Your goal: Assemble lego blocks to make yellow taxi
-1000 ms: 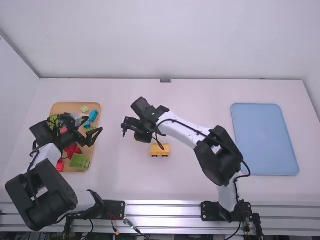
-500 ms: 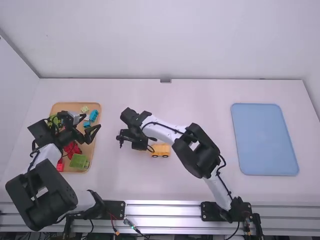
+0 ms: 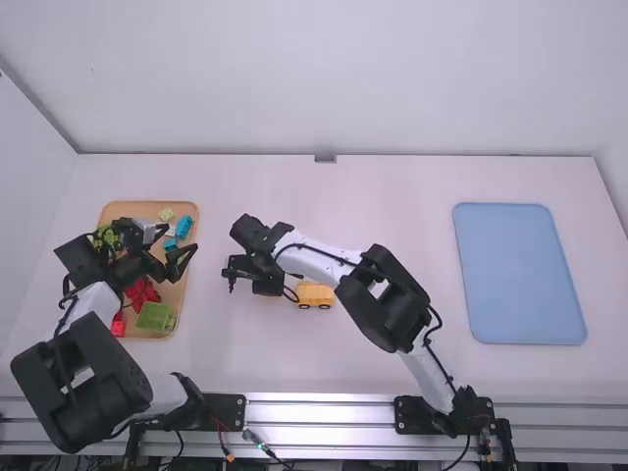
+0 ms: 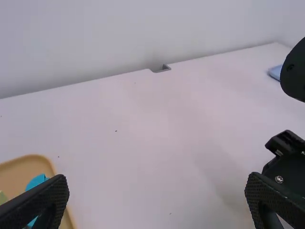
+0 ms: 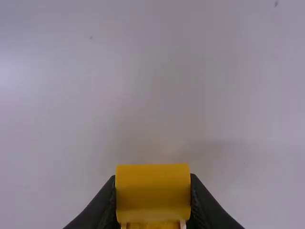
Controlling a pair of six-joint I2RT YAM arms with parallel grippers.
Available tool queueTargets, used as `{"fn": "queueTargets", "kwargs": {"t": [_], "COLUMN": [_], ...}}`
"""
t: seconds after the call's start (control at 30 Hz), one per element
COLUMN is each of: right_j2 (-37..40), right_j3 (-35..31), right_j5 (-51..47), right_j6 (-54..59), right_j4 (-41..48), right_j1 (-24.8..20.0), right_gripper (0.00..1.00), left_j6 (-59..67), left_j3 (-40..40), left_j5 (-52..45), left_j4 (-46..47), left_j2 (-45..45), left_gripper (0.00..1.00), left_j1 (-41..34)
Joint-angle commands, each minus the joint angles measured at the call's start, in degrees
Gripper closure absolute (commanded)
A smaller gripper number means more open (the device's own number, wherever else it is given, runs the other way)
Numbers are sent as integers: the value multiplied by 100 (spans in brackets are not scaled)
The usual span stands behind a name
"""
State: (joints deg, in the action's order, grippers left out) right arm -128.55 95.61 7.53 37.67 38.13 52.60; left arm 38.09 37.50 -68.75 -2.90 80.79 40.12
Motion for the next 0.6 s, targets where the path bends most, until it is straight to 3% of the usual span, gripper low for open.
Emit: {"fn": "queueTargets", "kwargs": {"t": [0.0,0.17,0.37,0.57], "right_j2": [-46,-46,-46,-46], "right_j3": [-175,-181,-184,-184], "right_j5": [9,2,11,9], "right_j6": [-9,-13,-20,-11], "right_j4": [-46,-22,-44,-48], "right_j1": [-20,7,-15,13], "right_gripper": [92,85,63,54], "left_j6": [-39,-39,-42,-42], "left_j3": [-13,-13,-13,-13], "left_j5": [-79,-81,-83,-83], "left_j4": [4,2,2,2], "left_j2": [-109,-109,-109,-109], "left_gripper": [1,1,1,1], "left_j1": [35,35,31,28]}}
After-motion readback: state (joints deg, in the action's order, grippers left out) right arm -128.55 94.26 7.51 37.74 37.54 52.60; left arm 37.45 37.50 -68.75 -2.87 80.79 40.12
